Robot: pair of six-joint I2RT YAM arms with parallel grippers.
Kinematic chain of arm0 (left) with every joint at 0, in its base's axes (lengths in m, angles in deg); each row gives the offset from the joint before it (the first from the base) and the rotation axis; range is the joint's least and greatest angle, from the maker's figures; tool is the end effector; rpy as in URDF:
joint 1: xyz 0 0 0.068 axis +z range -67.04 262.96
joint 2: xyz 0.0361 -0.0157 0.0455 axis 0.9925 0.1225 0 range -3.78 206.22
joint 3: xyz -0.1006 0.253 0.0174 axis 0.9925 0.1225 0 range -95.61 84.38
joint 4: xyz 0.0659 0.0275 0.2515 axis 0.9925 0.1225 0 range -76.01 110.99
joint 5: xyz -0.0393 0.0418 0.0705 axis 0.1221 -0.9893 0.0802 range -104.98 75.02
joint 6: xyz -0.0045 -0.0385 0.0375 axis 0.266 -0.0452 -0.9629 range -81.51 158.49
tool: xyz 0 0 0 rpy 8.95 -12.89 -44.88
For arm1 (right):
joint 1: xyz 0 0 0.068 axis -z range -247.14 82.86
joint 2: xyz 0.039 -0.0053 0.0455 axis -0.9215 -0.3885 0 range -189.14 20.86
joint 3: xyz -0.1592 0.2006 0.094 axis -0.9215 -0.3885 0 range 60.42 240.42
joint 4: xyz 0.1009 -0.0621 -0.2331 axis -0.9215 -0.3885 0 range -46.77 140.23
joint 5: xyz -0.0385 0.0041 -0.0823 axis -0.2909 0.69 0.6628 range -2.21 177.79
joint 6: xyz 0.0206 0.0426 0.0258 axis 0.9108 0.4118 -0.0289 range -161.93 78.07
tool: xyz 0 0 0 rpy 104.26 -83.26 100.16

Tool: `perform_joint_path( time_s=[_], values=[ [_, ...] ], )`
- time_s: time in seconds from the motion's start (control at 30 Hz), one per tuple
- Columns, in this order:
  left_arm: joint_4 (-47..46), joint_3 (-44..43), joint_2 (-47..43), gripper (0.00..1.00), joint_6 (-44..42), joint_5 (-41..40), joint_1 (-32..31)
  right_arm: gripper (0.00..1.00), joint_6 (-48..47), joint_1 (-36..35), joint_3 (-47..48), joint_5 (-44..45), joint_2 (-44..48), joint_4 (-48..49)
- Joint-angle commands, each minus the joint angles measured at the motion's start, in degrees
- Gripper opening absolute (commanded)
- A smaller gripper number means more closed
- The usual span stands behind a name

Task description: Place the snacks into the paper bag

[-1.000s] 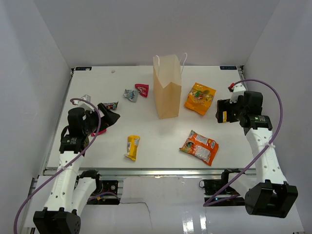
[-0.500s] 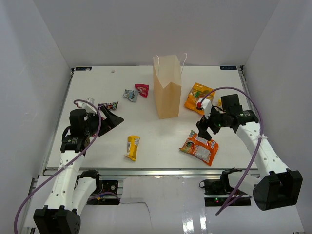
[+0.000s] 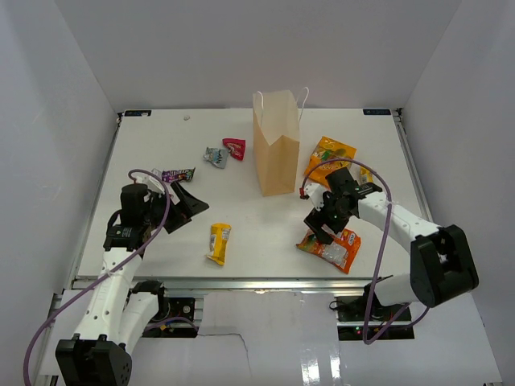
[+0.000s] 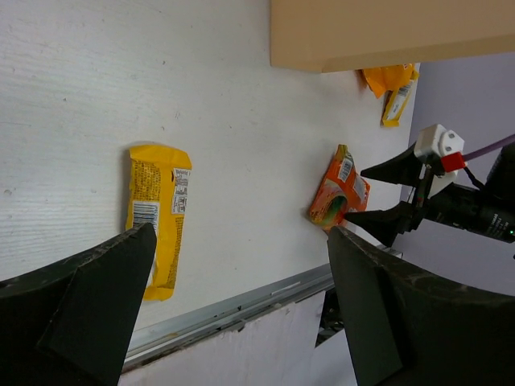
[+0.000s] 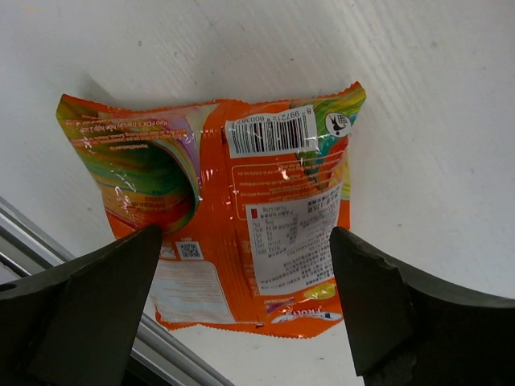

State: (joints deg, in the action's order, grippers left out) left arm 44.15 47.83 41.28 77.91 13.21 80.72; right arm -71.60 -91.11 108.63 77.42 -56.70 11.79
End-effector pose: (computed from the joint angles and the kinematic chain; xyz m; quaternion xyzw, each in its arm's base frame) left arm 0.1661 -0.0234 0.2576 -0.1787 0.8622 -0.3545 0.3146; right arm 0.2234 0.1064 0.2025 -0.4565 0.8643 0.0790 0.1959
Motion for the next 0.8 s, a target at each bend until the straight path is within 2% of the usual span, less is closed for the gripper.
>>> perform_joint_path(
  time_s=[0.0,0.13,0.17,0.23,0.33,0.37,0.4,0.5,0.6,0.63,0.67,0.77],
  values=[
    [1.0,-0.2,-0.9,0.98,0.3,1.2,-0.5,0.91,2.9,-1.3,1.7,0.1,-2.9,2.8],
    [2.0,0.0,-1.7,0.98,0.3,0.6,-0.6,0.95,3.8,-3.9,-0.2,1.2,-5.4,4.9],
    [2.1,0.1,-2.1,0.98,0.3,0.6,-0.6,1.0,4.3,-4.0,-0.7,1.6,-5.8,6.0],
    [2.4,0.3,-2.3,0.98,0.5,0.6,-0.6,0.91,4.4,-4.1,-2.3,2.2,-6.7,7.0],
    [2.5,0.5,-2.3,0.98,0.4,0.6,-0.6,0.65,4.5,-4.0,-4.1,1.8,-6.4,8.3],
    [2.5,0.4,-2.3,0.98,0.4,0.6,-0.6,0.48,4.4,-4.0,-4.3,2.0,-6.1,8.8],
    [2.5,0.5,-2.3,0.98,0.4,0.6,-0.6,0.41,4.0,-4.0,-4.3,2.0,-5.9,9.0],
    [2.5,0.2,-2.0,0.98,0.2,0.6,-0.6,0.28,3.3,-4.0,-4.4,1.5,-3.8,9.3],
    [2.6,-0.3,-1.7,0.98,0.0,0.6,-0.6,0.2,1.6,-3.9,-3.5,-0.6,-0.1,9.0],
    [2.6,-0.4,-1.6,0.98,-0.1,0.6,-0.7,0.19,0.1,-3.9,-3.1,-2.4,2.4,8.8],
    [2.6,-0.5,-1.6,0.98,-0.2,0.6,-0.7,0.12,-1.2,-3.6,-2.1,-3.9,3.8,8.3],
    [2.6,-0.9,-1.6,0.98,-0.5,0.6,-0.7,0.08,-6.2,-2.1,0.3,-11.7,8.5,5.1]
  ],
)
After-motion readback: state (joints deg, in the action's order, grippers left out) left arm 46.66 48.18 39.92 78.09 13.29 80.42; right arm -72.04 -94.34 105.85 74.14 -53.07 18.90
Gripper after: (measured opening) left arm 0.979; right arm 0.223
